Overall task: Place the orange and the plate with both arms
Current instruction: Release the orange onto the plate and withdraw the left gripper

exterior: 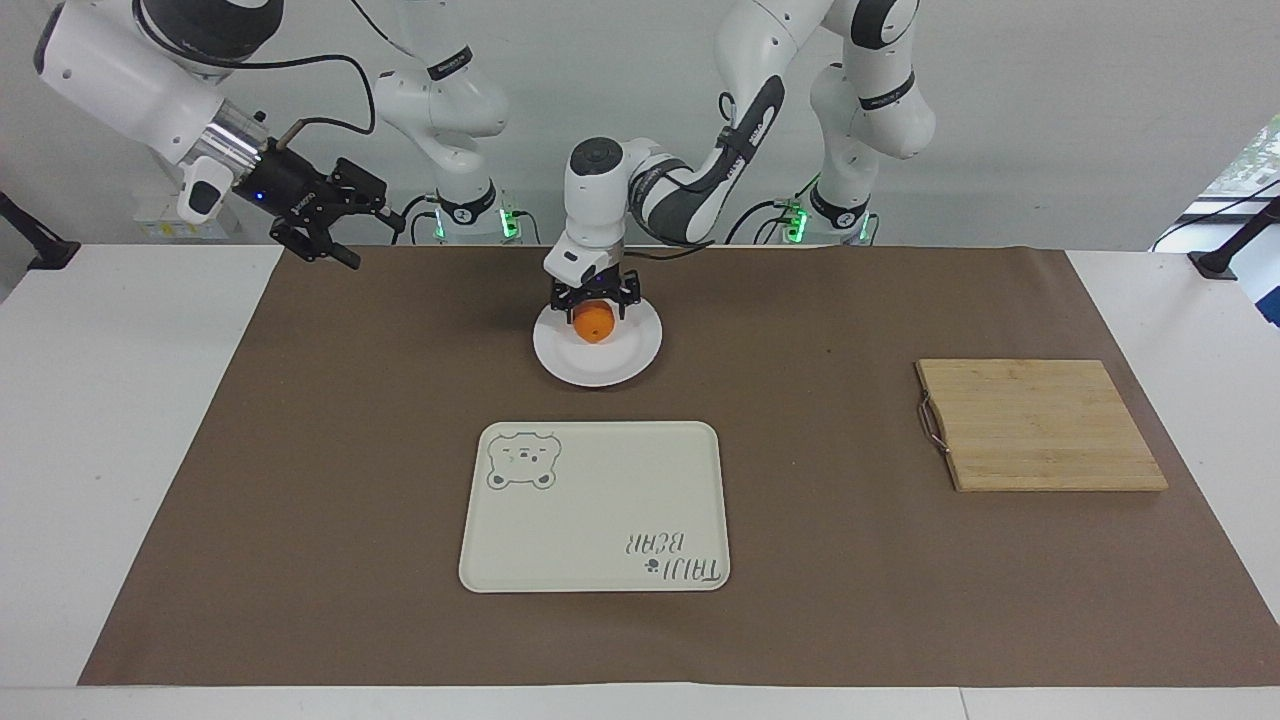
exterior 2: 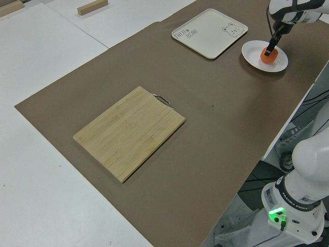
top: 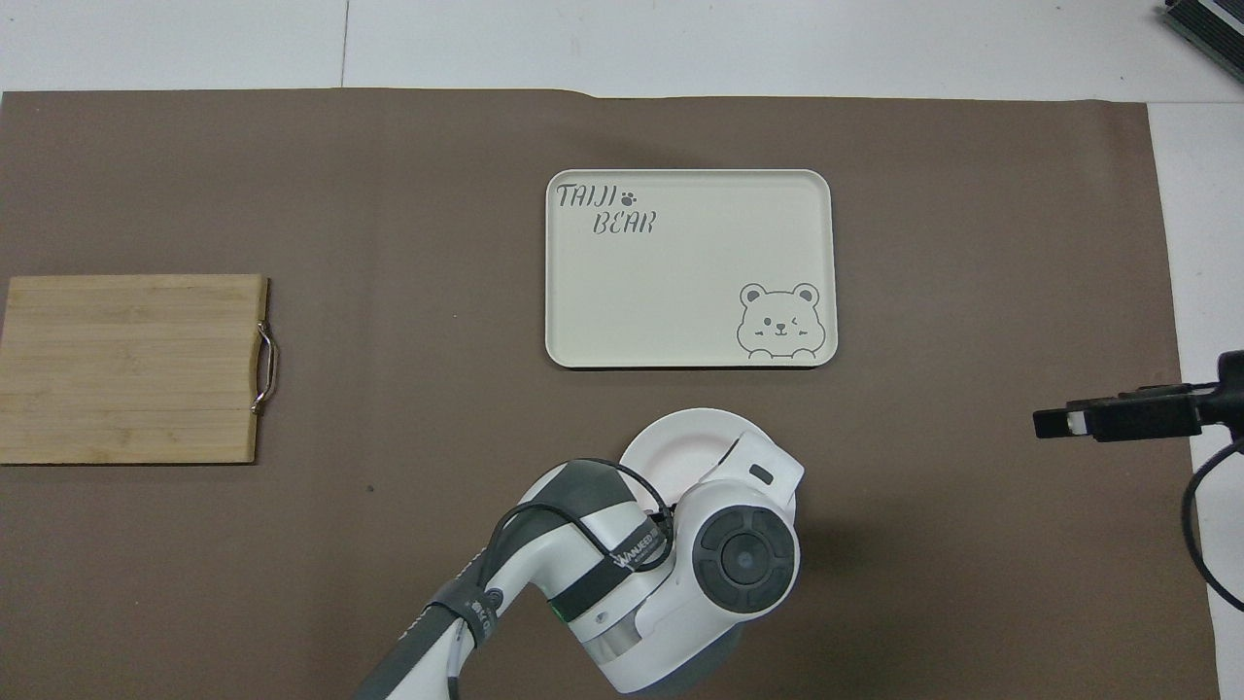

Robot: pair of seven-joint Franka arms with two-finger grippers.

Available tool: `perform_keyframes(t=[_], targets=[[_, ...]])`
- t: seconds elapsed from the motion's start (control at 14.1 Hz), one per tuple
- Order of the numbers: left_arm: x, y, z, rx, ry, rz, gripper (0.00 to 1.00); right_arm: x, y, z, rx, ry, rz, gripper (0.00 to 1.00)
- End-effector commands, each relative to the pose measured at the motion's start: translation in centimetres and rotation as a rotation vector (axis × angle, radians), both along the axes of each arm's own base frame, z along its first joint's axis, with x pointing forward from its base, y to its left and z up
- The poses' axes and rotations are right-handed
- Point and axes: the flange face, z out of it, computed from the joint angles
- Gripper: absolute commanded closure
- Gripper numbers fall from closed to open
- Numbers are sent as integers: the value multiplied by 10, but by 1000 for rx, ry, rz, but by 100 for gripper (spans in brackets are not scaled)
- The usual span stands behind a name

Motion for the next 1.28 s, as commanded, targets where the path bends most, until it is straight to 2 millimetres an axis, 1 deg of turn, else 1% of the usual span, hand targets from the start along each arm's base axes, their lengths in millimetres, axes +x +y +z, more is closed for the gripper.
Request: perform_keyframes(t=[0.0, 0.14, 0.28, 0.36, 0.57, 0.64, 0.78, 0.85, 0.93, 1.14, 1.21], targets=[[33, 44, 44, 2, -30, 28, 0, -16, -2, -55, 75, -57, 29, 0], [64, 71, 51, 10, -33, 26, 0, -28, 0, -77, 92, -45, 55, 0], [101, 110, 55, 18, -40, 2, 0, -37, 6, -94, 124, -20, 55, 0], [120, 132, 57, 21, -46, -13, 0, -39, 8, -100, 128, -14, 57, 0], [158, 186, 61, 31, -54, -47, 0, -40, 21, -110, 125, -5, 72, 0], [171, 207, 61, 36, -51, -49, 0, -43, 24, -128, 157, -3, 71, 0], [190, 251, 70, 47, -38, -69, 0, -51, 26, -160, 179, -20, 68, 0], [198, 276, 76, 51, -33, -82, 0, -54, 34, -170, 190, -9, 62, 0], [205, 304, 83, 56, -28, -92, 0, -58, 46, -181, 187, -5, 72, 0], [216, 374, 103, 48, -22, -149, 0, -78, 63, -219, 208, -28, 82, 0], [217, 396, 108, 49, -16, -172, 0, -85, 67, -237, 221, -22, 66, 0]])
